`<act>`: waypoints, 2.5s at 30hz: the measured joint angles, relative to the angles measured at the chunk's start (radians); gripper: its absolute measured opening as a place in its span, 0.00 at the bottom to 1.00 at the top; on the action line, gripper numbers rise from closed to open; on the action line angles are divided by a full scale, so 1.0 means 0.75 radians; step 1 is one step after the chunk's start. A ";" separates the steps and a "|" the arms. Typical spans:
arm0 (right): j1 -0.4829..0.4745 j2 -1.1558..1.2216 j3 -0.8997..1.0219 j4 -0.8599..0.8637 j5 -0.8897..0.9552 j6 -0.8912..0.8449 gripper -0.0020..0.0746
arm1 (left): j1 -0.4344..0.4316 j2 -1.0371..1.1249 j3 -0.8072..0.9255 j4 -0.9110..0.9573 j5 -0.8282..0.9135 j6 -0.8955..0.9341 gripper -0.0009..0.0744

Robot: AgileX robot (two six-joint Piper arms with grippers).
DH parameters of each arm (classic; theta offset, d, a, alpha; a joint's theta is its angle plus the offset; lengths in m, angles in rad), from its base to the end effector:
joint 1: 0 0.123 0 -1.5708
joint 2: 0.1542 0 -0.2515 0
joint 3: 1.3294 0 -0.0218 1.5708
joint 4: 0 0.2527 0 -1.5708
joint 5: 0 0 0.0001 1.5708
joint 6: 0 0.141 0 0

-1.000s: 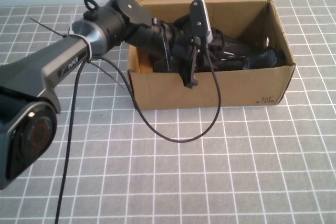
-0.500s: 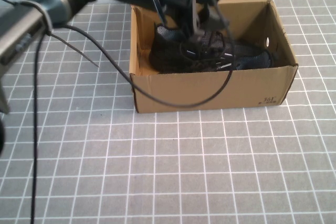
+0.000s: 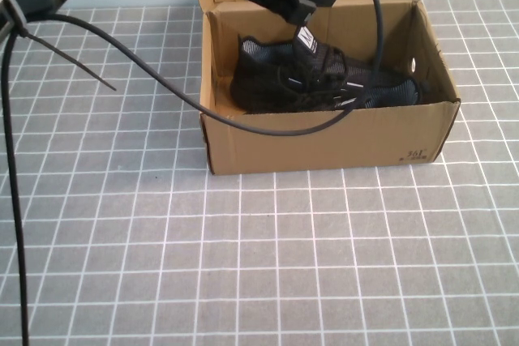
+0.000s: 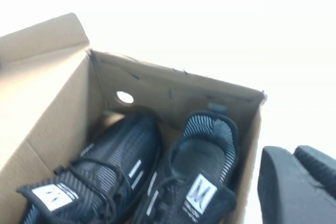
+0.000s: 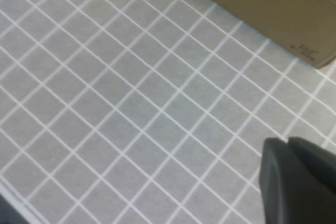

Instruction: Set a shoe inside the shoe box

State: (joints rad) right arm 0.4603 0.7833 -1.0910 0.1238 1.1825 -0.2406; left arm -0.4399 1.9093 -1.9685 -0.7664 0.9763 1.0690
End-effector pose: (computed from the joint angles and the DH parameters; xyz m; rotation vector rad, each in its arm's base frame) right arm 0.1497 0.0922 0.3440 -0.8124 2.2209 0.2647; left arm 0.3782 -0.2676 0.3312 1.3251 1.7121 -0.6052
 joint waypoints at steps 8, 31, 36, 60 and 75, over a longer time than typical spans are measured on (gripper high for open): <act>0.000 -0.043 0.000 0.050 -0.005 0.055 0.01 | 0.000 -0.091 0.000 0.218 0.043 -0.244 0.01; 0.000 -0.676 0.011 -0.020 0.130 0.268 0.01 | 0.000 -1.074 1.106 0.395 -0.680 -0.538 0.01; 0.000 -0.710 0.098 -0.020 0.039 0.276 0.01 | 0.000 -1.414 1.608 0.359 -0.997 -0.538 0.01; 0.000 -0.705 0.610 0.157 -0.770 0.282 0.01 | 0.000 -1.700 2.517 0.144 -1.532 -0.558 0.01; 0.000 -0.705 0.624 0.189 -0.814 0.282 0.01 | 0.000 -1.432 2.525 0.149 -1.550 -0.642 0.01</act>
State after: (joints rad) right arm 0.4603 0.2542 -0.6232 0.2657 0.5718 -0.0293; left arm -0.4399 0.8352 -0.0746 -0.6543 -0.1860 0.5872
